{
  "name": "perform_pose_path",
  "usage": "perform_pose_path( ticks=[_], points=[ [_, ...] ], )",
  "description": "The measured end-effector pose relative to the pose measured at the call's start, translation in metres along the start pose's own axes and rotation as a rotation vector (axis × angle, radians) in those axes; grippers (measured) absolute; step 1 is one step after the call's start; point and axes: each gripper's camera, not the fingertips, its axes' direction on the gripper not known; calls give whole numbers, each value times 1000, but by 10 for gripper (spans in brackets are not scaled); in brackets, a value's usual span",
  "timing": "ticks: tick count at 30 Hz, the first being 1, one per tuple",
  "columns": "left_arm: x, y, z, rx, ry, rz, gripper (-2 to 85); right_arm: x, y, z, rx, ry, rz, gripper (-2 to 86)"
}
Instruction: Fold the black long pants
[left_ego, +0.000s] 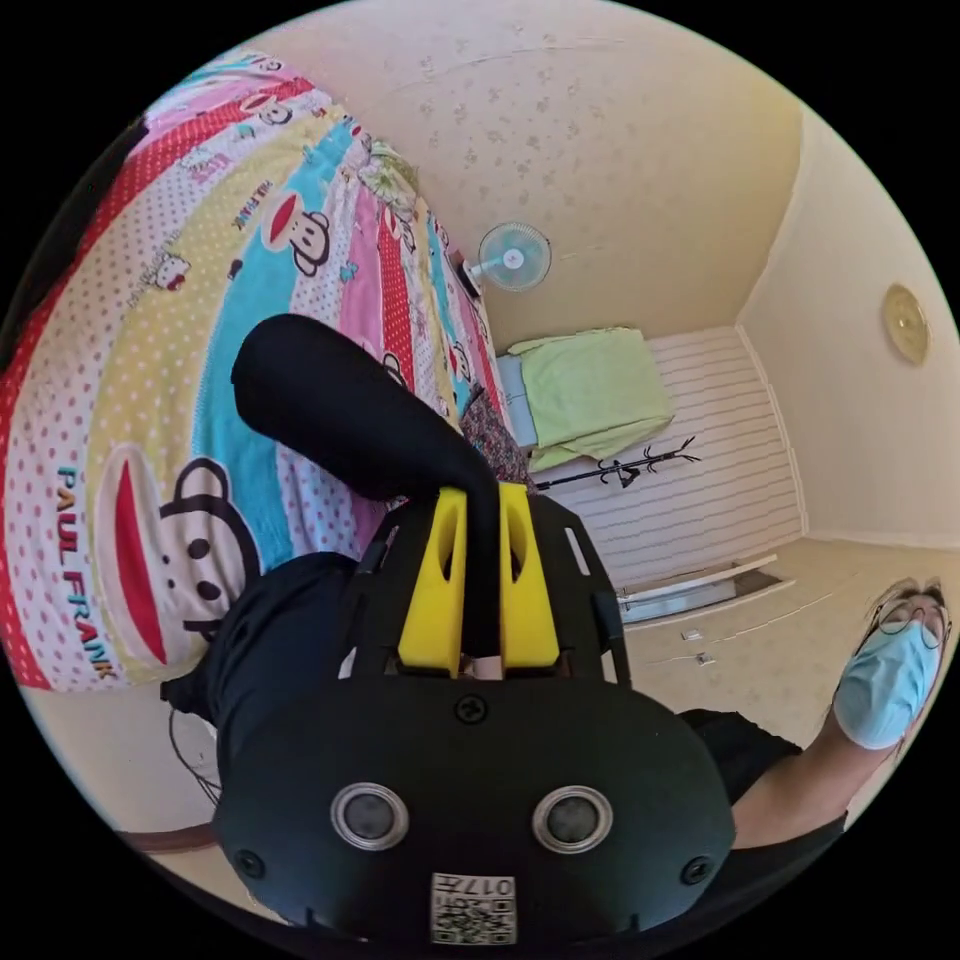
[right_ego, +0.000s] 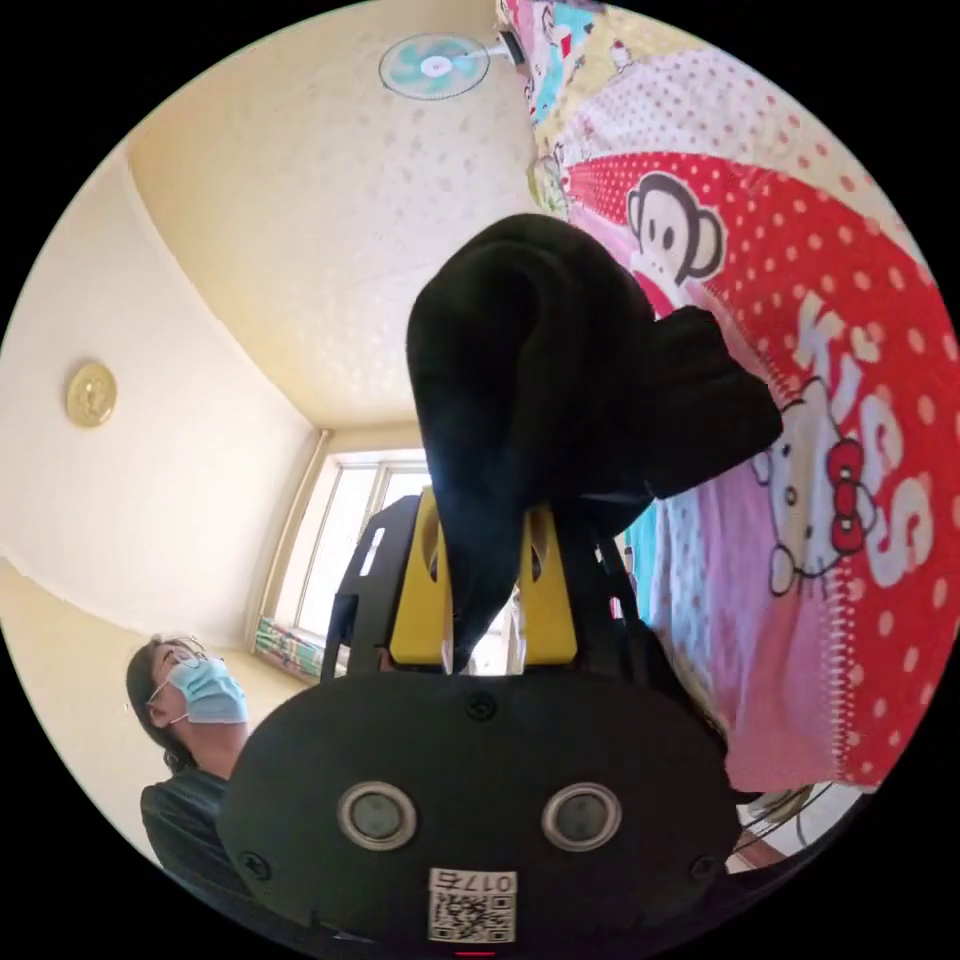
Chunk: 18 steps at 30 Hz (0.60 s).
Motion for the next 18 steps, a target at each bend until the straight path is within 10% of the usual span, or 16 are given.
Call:
perform_pose_path(
  ticks=[8, 18],
  points=[
    [43, 40, -228, 435, -53, 103, 58, -60, 7, 261, -520, 42, -245, 85],
    [94, -36, -445, 688, -220, 317, 60, -140, 34, 579, -726, -248, -611, 94]
  ],
)
